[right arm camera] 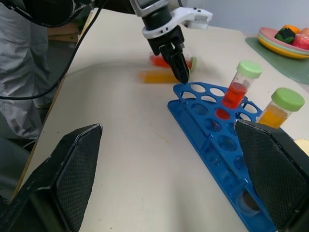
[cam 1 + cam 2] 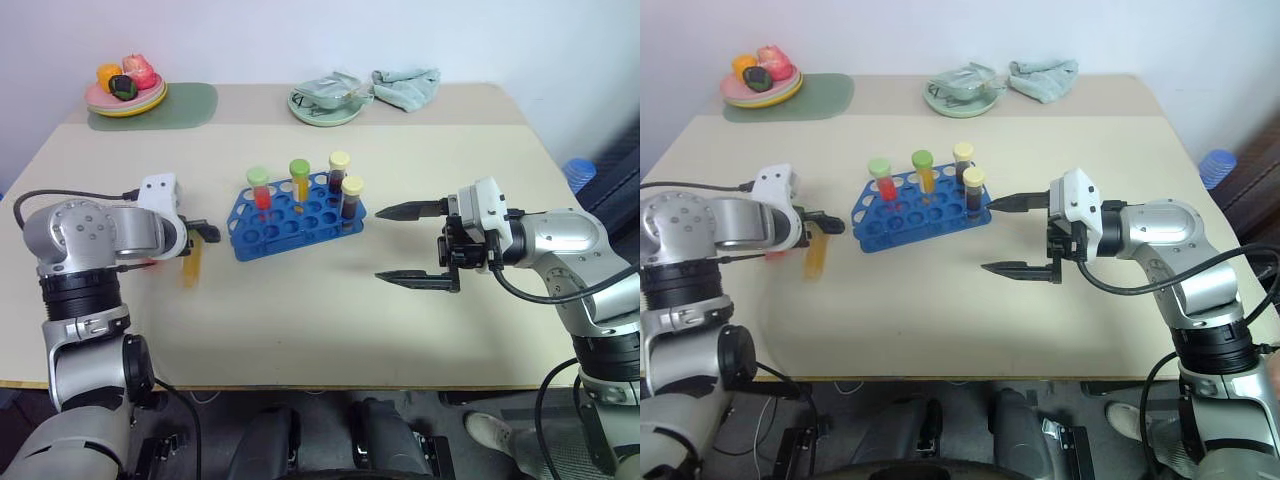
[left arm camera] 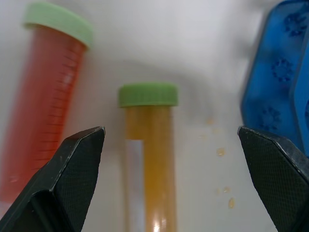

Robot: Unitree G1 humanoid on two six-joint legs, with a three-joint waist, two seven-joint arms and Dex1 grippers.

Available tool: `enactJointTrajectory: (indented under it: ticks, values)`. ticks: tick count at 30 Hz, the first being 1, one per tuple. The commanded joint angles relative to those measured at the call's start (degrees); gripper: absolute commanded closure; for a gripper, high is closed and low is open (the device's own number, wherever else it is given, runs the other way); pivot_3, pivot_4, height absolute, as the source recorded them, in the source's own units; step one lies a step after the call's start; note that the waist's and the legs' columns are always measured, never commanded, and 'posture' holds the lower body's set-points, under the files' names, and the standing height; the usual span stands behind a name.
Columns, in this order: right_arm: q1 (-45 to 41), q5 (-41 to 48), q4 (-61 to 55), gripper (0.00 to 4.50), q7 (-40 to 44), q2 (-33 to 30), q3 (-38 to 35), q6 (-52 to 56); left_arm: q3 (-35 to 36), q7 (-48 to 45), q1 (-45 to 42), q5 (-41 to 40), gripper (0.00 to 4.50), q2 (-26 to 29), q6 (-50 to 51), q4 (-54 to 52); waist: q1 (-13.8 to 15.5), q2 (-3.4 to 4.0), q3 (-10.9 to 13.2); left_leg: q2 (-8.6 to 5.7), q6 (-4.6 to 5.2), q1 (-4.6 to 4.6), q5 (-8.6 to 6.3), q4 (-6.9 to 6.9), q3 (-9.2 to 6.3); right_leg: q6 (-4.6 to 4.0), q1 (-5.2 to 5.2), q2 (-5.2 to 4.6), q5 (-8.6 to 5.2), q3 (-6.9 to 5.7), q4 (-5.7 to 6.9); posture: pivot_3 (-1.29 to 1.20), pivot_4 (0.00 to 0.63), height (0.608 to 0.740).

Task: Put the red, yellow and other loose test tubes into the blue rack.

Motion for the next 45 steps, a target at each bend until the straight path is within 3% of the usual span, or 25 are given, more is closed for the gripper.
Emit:
enactJointTrajectory:
  ticks: [1, 7, 13, 16, 22, 27, 30, 33, 36, 39, 41, 45]
  values:
    - [-1.65, 0.25, -0.69, 0.03, -0.38, -0.25, -0.96, 0.29, 0.60, 1.94, -1.53, 0.88, 0.00, -0.50, 0.48, 0.97, 0.08, 0.00, 0.00, 0.00, 0.00, 0.00, 0.00, 0.00, 0.00, 0.00, 0.00, 0.00, 0.00, 0.00, 0.00, 0.00, 0.150, 0.740]
    - [-2.99, -0.14, -0.25, 0.03, -2.00, -0.02, -0.79, 2.56, 1.66, 3.44, -2.18, 2.87, 0.00, -1.52, 0.48, 2.87, 0.09, -0.01, 0.00, 0.00, -0.01, -0.02, 0.00, 0.02, 0.00, 0.00, -0.01, 0.00, 0.00, 0.00, 0.01, 0.00, 0.150, 0.740]
    - [-3.43, -0.15, -0.73, 0.03, -2.71, 0.34, -0.69, 3.13, 5.10, 4.41, -5.28, 10.25, 0.00, -5.95, 0.47, 5.68, 0.23, -0.01, -0.01, -0.01, -0.01, -0.02, 0.01, 0.03, 0.00, 0.01, -0.01, 0.00, 0.00, -0.01, 0.01, 0.00, 0.150, 0.740]
    - [-3.44, -0.15, -0.96, 0.00, -3.04, 0.26, -0.72, 3.49, 6.16, 4.06, -6.62, 13.52, 0.76, -7.50, 0.47, 6.66, 0.25, 0.00, -0.01, -0.02, -0.02, -0.02, 0.01, 0.04, 0.00, 0.01, -0.01, 0.00, 0.00, 0.00, 0.04, 0.00, 0.150, 0.740]
    - [-3.38, 0.09, -1.41, 0.00, -3.55, 0.00, -0.95, 4.30, 8.28, 3.01, -7.77, 17.95, 3.69, -9.18, 0.47, 6.97, 0.58, -0.01, -0.01, -0.04, -0.02, -0.03, 0.01, 0.05, 0.00, 0.01, -0.01, -0.01, 0.01, -0.01, 0.02, 0.00, 0.150, 0.740]
    - [-4.21, 0.07, -1.41, 0.00, -4.04, 0.00, -0.92, 5.13, 6.85, -0.05, -5.43, 13.89, 3.77, -6.80, 0.48, 2.34, 0.97, -0.01, -0.01, -0.04, -0.02, -0.03, 0.01, 0.04, 0.00, 0.01, -0.01, -0.01, 0.01, 0.00, 0.01, 0.00, 0.150, 0.740]
    - [-4.44, 0.01, -1.24, 0.00, -4.33, 0.12, -1.01, 5.32, 3.81, -5.94, -1.19, 4.05, 3.77, -0.58, 0.48, -5.56, 0.58, -0.02, 0.00, -0.03, -0.03, -0.10, 0.01, 0.02, -0.01, 0.01, -0.09, -0.01, 0.00, 0.00, 0.02, 0.00, 0.150, 0.740]
    - [-4.44, 0.32, -0.96, 0.00, -4.95, 0.37, -1.39, 5.65, 5.20, -15.81, 2.86, -3.18, 3.77, 5.51, 0.47, -16.65, 0.04, -0.02, 0.00, -0.02, -0.04, -0.25, 0.02, 0.03, -0.02, 0.01, -0.23, -0.01, 0.00, 0.00, 0.02, 0.00, 0.150, 0.740]
    - [-4.00, 0.60, -0.91, 0.00, -5.49, 0.61, -1.74, 5.81, 5.61, -30.71, 8.53, -5.41, 3.77, 8.43, -12.54, -27.16, 0.06, 0.01, -0.01, -0.02, -0.04, -0.34, 0.02, 0.06, -0.02, 0.00, -0.27, -0.04, 0.00, 0.00, -0.03, 0.00, 0.150, 0.740]
    - [-2.96, 0.74, -1.41, 0.00, -6.10, 0.67, -2.19, 5.76, 2.64, -43.23, 16.35, 0.08, 3.77, 11.30, -30.32, -36.08, 0.06, 0.01, -0.02, -0.02, -0.04, -0.31, 0.02, 0.05, -0.03, -0.01, -0.19, -0.06, 0.00, -0.03, -0.10, 0.00, 0.150, 0.740]
    - [-2.19, 1.07, -1.97, 0.00, -6.74, 0.63, -2.82, 6.01, 0.55, -45.66, 17.12, 1.62, 3.77, 8.81, -36.54, -35.84, 0.30, 0.01, -0.01, -0.02, -0.03, -0.29, 0.02, 0.04, -0.03, -0.01, -0.15, -0.06, 0.00, -0.04, -0.16, 0.00, 0.150, 0.740]
    - [0.09, 1.30, -3.99, 0.00, -8.32, -0.09, -4.38, 6.43, -9.25, -51.64, 18.48, 12.51, 3.77, 0.14, -58.95, -32.49, 0.99, 0.02, -0.03, -0.03, 0.04, -0.30, -0.01, 0.08, -0.02, 0.00, -0.11, -0.07, 0.01, -0.04, -0.19, 0.00, 0.150, 0.740]
